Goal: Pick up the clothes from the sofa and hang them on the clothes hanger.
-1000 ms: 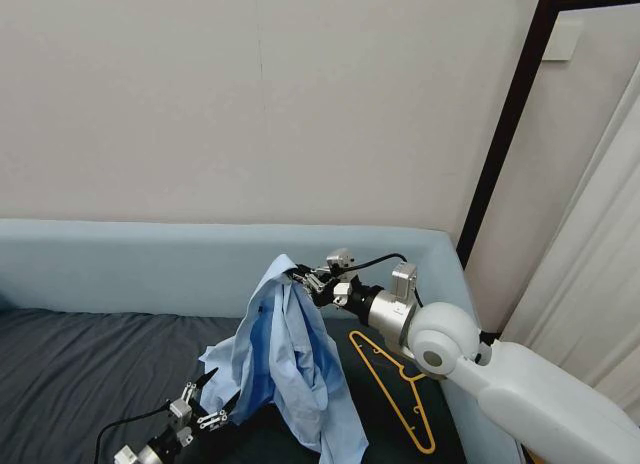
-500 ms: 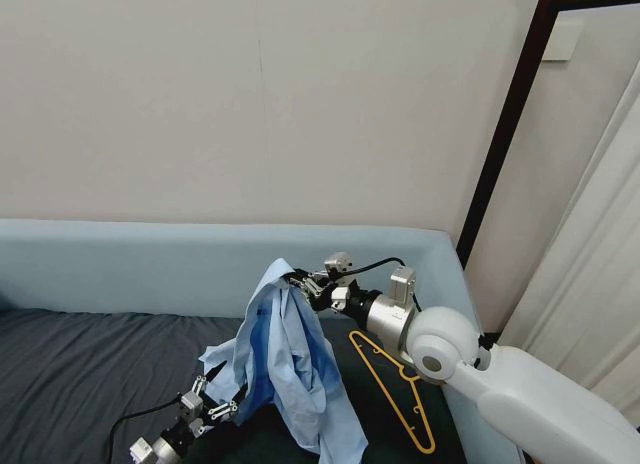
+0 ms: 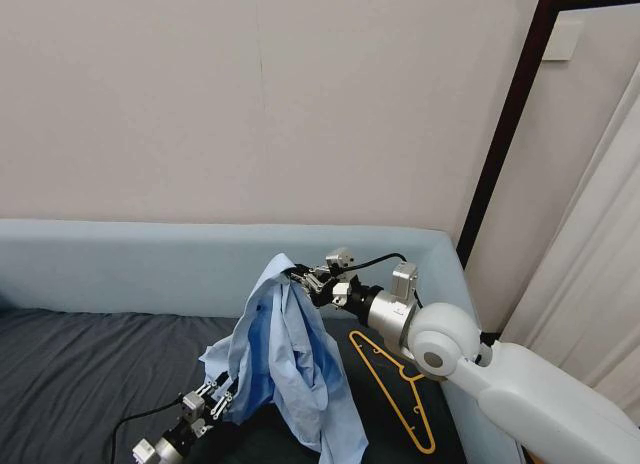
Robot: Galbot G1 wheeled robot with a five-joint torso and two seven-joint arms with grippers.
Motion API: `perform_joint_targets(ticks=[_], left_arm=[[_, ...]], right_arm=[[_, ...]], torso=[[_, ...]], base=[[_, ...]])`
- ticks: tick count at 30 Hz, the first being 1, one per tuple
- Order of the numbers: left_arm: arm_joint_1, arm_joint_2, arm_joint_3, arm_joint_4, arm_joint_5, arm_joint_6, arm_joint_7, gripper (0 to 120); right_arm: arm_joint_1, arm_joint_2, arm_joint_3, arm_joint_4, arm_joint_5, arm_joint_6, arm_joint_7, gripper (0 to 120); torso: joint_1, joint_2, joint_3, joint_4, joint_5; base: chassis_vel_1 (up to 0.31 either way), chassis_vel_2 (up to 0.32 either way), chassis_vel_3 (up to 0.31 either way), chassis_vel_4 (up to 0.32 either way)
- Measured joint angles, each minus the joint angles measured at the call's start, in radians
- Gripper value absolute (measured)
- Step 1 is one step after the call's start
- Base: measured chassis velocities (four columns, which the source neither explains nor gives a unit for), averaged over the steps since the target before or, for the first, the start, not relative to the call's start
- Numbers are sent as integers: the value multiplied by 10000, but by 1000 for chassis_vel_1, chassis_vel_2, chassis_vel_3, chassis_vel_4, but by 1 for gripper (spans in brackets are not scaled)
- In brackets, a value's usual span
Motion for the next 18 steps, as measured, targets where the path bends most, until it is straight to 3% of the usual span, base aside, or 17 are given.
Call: perform_joint_targets(ticks=[2, 8, 11, 15, 16, 18], left_arm=[[34, -21, -32, -80, -19, -18, -80, 0], [245, 207, -275, -799, -526, -17, -177, 0], [362, 556, -463, -1569, -961, 124, -344, 0], [323, 1561, -1050, -3391, -1927, 698, -958, 0], [323, 1561, -1050, -3391, -1927, 698, -958, 0], [84, 2237, -1394, -4379, -2486, 1141, -1326, 0]], right_arm=[[-23, -8, 1, -1, 2, 10, 8, 0], [-141, -53, 54, -21, -88, 115, 423, 0], [-147, -68, 84, -85, -186, 122, 891, 0], [62, -119, 358, -133, -88, 132, 1238, 0], [62, -119, 358, -133, -88, 132, 1238, 0], [282, -140, 560, -73, 26, 150, 1246, 0]], torso=[[0, 0, 0, 0, 0], [0, 0, 0, 1, 0], [0, -1, 0, 3, -4], [0, 0, 1, 0, -1], [0, 0, 1, 0, -1], [0, 0, 0, 1, 2]], base=[[0, 0, 0, 0], [0, 0, 0, 0], [0, 0, 0, 0], [0, 0, 0, 0], [0, 0, 0, 0], [0, 0, 0, 0]])
